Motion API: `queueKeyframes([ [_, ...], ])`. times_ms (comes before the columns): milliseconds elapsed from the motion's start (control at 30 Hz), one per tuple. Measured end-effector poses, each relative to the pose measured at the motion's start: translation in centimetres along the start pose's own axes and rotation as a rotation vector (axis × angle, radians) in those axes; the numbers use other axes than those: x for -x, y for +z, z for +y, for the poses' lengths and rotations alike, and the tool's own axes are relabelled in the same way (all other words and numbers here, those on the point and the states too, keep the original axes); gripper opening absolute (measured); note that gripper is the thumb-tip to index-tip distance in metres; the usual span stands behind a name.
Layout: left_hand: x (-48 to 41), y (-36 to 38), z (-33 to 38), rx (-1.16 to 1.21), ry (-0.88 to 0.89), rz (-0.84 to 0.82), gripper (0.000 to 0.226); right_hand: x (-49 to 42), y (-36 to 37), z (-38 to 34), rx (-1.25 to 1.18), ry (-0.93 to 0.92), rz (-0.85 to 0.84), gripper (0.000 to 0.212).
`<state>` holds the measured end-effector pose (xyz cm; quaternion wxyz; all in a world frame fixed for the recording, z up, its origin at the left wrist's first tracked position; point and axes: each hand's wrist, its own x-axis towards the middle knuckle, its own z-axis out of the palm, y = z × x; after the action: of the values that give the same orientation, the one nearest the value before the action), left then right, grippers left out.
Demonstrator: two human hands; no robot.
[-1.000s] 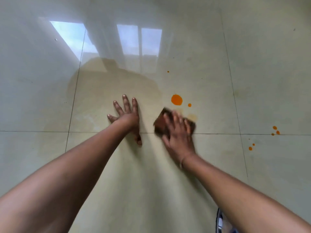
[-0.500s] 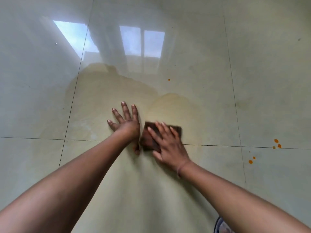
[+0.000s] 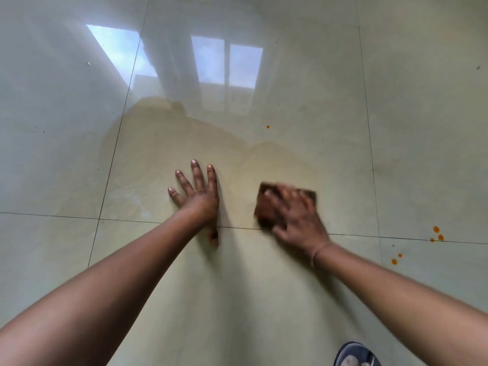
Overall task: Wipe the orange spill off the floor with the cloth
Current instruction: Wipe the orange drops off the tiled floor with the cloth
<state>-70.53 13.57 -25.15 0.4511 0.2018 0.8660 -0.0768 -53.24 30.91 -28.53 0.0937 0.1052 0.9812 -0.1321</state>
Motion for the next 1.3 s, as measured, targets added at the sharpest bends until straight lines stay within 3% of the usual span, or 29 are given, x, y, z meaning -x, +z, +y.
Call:
queueKeyframes([
  [100, -0.1, 0.1, 0.9, -0.03, -0.075, -0.051, 0.177, -8.1, -1.7, -1.0, -0.046, 0.403, 0.134, 0.073],
  [167, -0.9, -0.9, 0.5, -0.032, -0.055, -0.017, 0.174, -9.9, -1.1, -4.4, -0.054, 0.284, 0.11, 0.074],
  [267, -2.8, -4.9, -0.4, -0.002, 0.054, 0.088, 0.16, -3.0, 1.3, -6.2, -0.009, -0.114, 0.022, 0.082],
  [333, -3.5, -7.2, -0.3, 0.038, 0.038, 0.046, 0.169, -0.3, 0.5, -2.8, -0.015, -0.154, -0.02, 0.083],
  [367, -3.6, -7.6, 0.0, 0.05, 0.015, 0.029, 0.173, -1.3, 0.0, -0.5, -0.022, -0.092, 0.029, 0.08],
  [433, -4.2, -7.5, 0.3, 0.05, -0.012, 0.012, 0.177, -7.3, -2.0, 2.1, -0.071, 0.209, 0.101, 0.075],
  [500, -5.0, -6.9, 0.5, 0.054, -0.037, 0.002, 0.18, -14.3, -3.6, 1.4, -0.098, 0.436, 0.175, 0.071],
  [567, -5.5, -7.1, 0.8, 0.073, -0.111, -0.011, 0.181, -16.6, -3.0, -1.5, -0.114, 0.381, 0.145, 0.071],
  [633, -5.7, -7.6, 1.5, 0.068, -0.157, -0.035, 0.18, -11.3, -1.0, -3.2, -0.079, 0.079, 0.059, 0.077],
  [667, -5.7, -7.6, 1.7, 0.066, -0.163, -0.053, 0.18, -6.8, -0.3, -2.9, -0.046, -0.06, -0.006, 0.082],
  [733, -5.6, -7.8, 1.9, 0.071, -0.18, -0.075, 0.182, -2.4, -1.5, 1.3, -0.032, -0.141, -0.053, 0.086],
  [767, -5.7, -7.9, 2.0, 0.067, -0.19, -0.086, 0.182, -3.5, -2.1, 3.9, -0.038, -0.06, -0.004, 0.084],
  [867, -6.0, -7.7, 1.9, 0.068, -0.197, -0.109, 0.183, -15.8, -5.5, 6.5, -0.09, 0.435, 0.152, 0.073],
  [900, -6.3, -7.7, 1.8, 0.068, -0.198, -0.11, 0.183, -19.7, -6.0, 4.9, -0.084, 0.466, 0.15, 0.072],
  [967, -6.5, -7.6, 1.8, 0.084, -0.194, -0.122, 0.182, -21.6, -4.6, 1.1, -0.086, 0.36, 0.124, 0.073],
  [1100, -6.0, -8.1, 1.7, 0.068, -0.196, -0.134, 0.18, -9.9, -3.1, 1.1, -0.029, -0.039, -0.052, 0.085],
  [1133, -6.0, -8.2, 1.9, 0.063, -0.196, -0.136, 0.18, -9.3, -3.3, 3.2, -0.016, -0.034, -0.05, 0.085],
  [1200, -6.0, -8.1, 1.9, 0.057, -0.2, -0.133, 0.182, -13.7, -5.0, 5.2, -0.045, 0.188, 0.001, 0.08],
  [1267, -6.2, -8.0, 1.9, 0.059, -0.203, -0.127, 0.182, -19.8, -5.7, 2.8, -0.065, 0.383, 0.074, 0.076],
  [1300, -6.3, -8.0, 1.8, 0.055, -0.203, -0.122, 0.182, -21.0, -5.4, 0.5, -0.069, 0.347, 0.073, 0.077],
])
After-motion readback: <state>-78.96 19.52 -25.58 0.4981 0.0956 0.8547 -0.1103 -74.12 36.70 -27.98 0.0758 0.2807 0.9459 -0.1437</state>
